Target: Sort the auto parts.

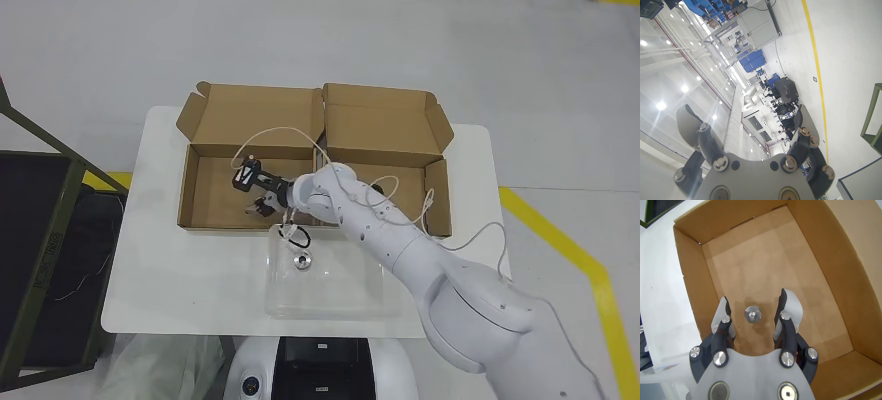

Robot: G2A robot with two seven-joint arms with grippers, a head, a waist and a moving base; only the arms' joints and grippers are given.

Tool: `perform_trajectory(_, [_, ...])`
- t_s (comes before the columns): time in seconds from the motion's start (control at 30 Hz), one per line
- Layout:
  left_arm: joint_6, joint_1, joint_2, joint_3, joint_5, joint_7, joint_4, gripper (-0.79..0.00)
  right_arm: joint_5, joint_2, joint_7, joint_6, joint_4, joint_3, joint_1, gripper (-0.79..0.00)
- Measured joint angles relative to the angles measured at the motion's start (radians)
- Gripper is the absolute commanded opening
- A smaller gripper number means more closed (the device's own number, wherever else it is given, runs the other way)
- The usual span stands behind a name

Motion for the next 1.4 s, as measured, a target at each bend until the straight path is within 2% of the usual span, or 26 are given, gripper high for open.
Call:
perform_trajectory(0.27, [0.000,0.000,0.000,0.000,0.000,0.000,0.000,0.000,-0.024,0.021,-0.038,-0.010,-0.087,0.045,-0.005,-0.197])
perform_trajectory(0.4, [0.000,0.000,0.000,0.000,0.000,0.000,0.000,0.000,-0.046,0.052,-0.041,-0.013,-0.180,0.080,-0.039,-0.209])
perform_trajectory(0.57, [0.000,0.000,0.000,0.000,0.000,0.000,0.000,0.000,-0.082,0.108,-0.002,-0.005,-0.331,0.139,-0.114,-0.166])
perform_trajectory(0.77, [0.000,0.000,0.000,0.000,0.000,0.000,0.000,0.000,-0.161,0.202,0.083,-0.001,-0.591,0.259,-0.259,-0.160])
perform_trajectory(1.0, [0.000,0.000,0.000,0.000,0.000,0.000,0.000,0.000,-0.273,0.304,0.206,-0.043,-0.938,0.433,-0.491,-0.148])
perform_trajectory(1.2, [0.000,0.000,0.000,0.000,0.000,0.000,0.000,0.000,-0.343,0.359,0.230,-0.130,-1.121,0.540,-0.650,-0.086])
perform_trajectory(1.4, [0.000,0.000,0.000,0.000,0.000,0.000,0.000,0.000,-0.411,0.396,0.181,-0.204,-1.222,0.618,-0.771,-0.145])
